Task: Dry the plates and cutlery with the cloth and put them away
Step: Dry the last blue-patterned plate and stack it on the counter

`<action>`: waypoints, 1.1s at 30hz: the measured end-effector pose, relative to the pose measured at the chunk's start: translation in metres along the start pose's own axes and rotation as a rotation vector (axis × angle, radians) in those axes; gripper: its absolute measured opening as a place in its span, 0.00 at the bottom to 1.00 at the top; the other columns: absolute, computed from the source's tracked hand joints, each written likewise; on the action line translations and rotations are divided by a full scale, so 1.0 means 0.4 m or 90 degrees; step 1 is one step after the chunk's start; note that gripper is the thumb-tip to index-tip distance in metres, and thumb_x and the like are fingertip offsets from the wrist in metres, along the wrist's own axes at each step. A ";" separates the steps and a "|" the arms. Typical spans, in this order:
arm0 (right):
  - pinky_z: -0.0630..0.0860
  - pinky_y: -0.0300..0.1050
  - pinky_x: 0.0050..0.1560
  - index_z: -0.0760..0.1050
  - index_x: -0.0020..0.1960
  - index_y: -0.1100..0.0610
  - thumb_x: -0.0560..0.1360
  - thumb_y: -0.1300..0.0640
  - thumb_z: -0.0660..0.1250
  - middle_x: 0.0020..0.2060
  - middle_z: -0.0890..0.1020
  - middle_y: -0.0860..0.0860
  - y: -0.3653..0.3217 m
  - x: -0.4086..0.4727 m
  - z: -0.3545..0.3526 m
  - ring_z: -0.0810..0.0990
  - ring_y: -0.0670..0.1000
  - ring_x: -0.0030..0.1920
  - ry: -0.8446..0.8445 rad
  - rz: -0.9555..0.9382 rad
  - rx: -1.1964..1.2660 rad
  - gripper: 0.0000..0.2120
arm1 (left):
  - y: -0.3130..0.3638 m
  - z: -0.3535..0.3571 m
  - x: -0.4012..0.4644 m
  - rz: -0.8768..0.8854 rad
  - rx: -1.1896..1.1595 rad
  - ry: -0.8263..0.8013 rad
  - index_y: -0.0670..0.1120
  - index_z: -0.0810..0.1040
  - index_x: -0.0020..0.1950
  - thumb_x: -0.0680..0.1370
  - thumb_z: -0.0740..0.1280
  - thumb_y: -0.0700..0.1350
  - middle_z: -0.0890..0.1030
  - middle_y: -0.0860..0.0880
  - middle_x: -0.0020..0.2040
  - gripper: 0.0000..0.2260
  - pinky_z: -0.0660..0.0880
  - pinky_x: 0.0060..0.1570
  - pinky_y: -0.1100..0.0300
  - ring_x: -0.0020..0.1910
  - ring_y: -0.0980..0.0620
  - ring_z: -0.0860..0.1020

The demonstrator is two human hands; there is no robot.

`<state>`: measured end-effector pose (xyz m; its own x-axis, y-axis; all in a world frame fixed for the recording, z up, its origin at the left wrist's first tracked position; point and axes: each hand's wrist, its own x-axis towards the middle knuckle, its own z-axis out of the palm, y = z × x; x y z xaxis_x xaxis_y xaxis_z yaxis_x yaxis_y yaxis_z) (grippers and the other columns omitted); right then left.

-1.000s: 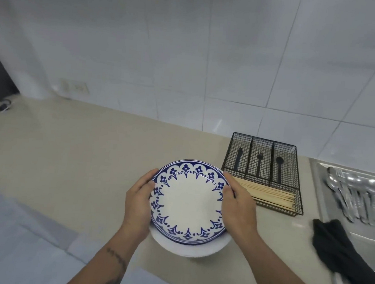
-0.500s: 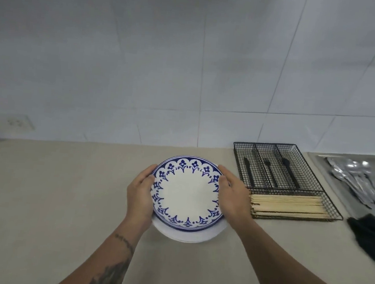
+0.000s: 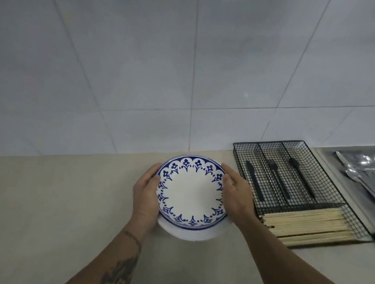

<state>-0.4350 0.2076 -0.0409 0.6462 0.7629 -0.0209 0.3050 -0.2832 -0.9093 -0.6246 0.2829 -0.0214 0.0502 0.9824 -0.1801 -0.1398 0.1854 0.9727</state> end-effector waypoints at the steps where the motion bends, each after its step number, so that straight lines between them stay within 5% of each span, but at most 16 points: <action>1: 0.73 0.31 0.41 0.71 0.66 0.38 0.77 0.45 0.53 0.43 0.80 0.25 0.004 0.020 0.006 0.78 0.29 0.45 0.001 0.007 0.006 0.19 | -0.004 0.011 0.021 0.000 0.002 -0.004 0.52 0.84 0.54 0.80 0.62 0.34 0.86 0.54 0.52 0.16 0.79 0.56 0.56 0.54 0.54 0.83; 7: 0.74 0.29 0.41 0.73 0.62 0.35 0.76 0.46 0.53 0.46 0.81 0.27 0.028 0.098 0.032 0.79 0.31 0.46 0.006 0.024 0.026 0.18 | -0.033 0.057 0.107 0.001 0.015 0.004 0.54 0.85 0.50 0.78 0.61 0.32 0.87 0.57 0.46 0.19 0.79 0.54 0.55 0.50 0.52 0.83; 19: 0.76 0.38 0.46 0.73 0.61 0.34 0.79 0.51 0.55 0.43 0.81 0.30 0.037 0.131 0.052 0.80 0.34 0.46 0.003 0.022 0.036 0.17 | -0.085 0.055 0.158 0.007 0.036 0.013 0.47 0.85 0.57 0.79 0.61 0.32 0.86 0.47 0.53 0.17 0.78 0.61 0.42 0.56 0.42 0.83; 26: 0.82 0.49 0.50 0.76 0.60 0.34 0.79 0.55 0.56 0.46 0.84 0.45 0.036 0.147 0.059 0.82 0.46 0.47 -0.014 -0.003 0.039 0.19 | -0.081 0.059 0.170 0.030 0.074 0.020 0.54 0.85 0.52 0.79 0.61 0.33 0.87 0.53 0.51 0.19 0.78 0.61 0.45 0.53 0.49 0.83; 33: 0.80 0.47 0.52 0.75 0.65 0.42 0.80 0.57 0.59 0.52 0.83 0.45 0.027 0.171 0.049 0.81 0.45 0.52 -0.095 -0.018 0.043 0.17 | -0.059 0.061 0.179 0.059 0.159 0.003 0.48 0.83 0.58 0.73 0.60 0.47 0.85 0.52 0.54 0.18 0.78 0.60 0.48 0.53 0.54 0.82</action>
<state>-0.4012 0.2681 -0.0602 0.5252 0.8494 -0.0521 0.2702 -0.2245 -0.9363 -0.5937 0.3485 -0.0536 0.0431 0.9952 -0.0879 0.1043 0.0830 0.9911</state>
